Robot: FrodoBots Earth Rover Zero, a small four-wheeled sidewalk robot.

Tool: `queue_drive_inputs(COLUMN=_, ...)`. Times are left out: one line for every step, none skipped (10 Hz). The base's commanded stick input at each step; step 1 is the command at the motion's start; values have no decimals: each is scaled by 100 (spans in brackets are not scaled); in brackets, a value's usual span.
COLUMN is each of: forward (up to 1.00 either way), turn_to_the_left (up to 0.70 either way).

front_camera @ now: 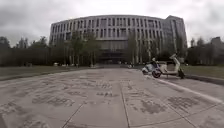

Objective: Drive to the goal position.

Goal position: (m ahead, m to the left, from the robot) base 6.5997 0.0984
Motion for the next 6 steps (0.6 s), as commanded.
queue_drive_inputs(forward=70, turn_to_the_left=1)
queue_drive_inputs(forward=70, turn_to_the_left=1)
queue_drive_inputs(forward=70, turn_to_the_left=1)
queue_drive_inputs(forward=70, turn_to_the_left=1)
queue_drive_inputs(forward=70, turn_to_the_left=1)
queue_drive_inputs(forward=70, turn_to_the_left=1)
